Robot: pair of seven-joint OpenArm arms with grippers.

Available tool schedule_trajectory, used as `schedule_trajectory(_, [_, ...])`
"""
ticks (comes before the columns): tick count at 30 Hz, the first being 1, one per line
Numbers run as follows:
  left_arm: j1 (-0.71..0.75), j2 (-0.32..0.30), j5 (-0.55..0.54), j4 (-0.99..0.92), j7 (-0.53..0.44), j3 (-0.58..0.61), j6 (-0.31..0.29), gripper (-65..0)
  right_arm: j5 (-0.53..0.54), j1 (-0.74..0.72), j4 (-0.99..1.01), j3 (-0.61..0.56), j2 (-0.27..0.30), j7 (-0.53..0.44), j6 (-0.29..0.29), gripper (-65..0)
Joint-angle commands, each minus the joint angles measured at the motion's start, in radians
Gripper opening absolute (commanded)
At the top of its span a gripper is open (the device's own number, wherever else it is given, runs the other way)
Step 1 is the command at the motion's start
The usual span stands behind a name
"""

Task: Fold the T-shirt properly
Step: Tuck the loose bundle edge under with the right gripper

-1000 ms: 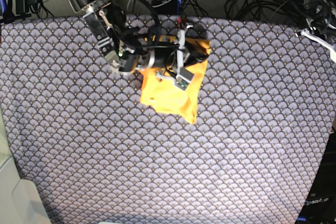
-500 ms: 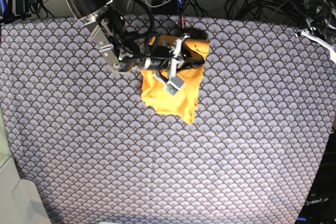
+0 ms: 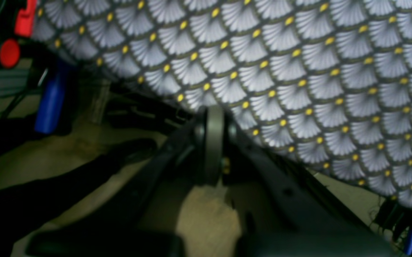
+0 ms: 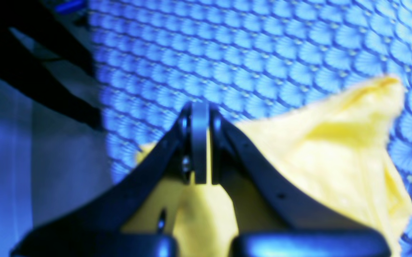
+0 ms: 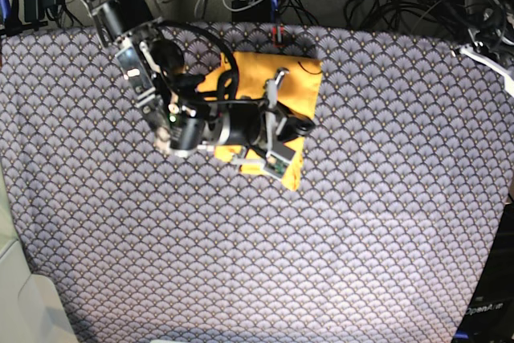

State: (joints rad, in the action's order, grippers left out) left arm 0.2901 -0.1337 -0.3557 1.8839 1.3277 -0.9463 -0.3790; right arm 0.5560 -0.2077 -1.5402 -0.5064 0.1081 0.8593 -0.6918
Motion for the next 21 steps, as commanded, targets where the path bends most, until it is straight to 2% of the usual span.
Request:
schedule_trajectory(1, [0.002,-0.014,-0.004,0.012,-0.015,-0.007,-0.004,-65.0,0.020,-0.039,0.014,0.002,-0.005,-0.021,-0.006,-65.0])
schedule_trajectory(9, [0.016,-0.014,-0.004,0.013,-0.017,-0.006,-0.004,-65.0,0.020,-0.163,0.266,-0.004,-0.021,-0.110,-0.006,-65.0])
schedule_trajectory(16, [0.016,-0.014,-0.004,0.015,-0.015,-0.007,-0.004,-65.0,0.020,-0.203,0.473,-0.123,-0.051,-0.254,-0.006,-65.0])
schedule_trajectory(21, [0.016,-0.025,-0.001,0.015,-0.015,-0.004,-0.004,-65.0,0.020,-0.203,0.550,-0.179,-0.057,-0.331,-0.006,-65.0])
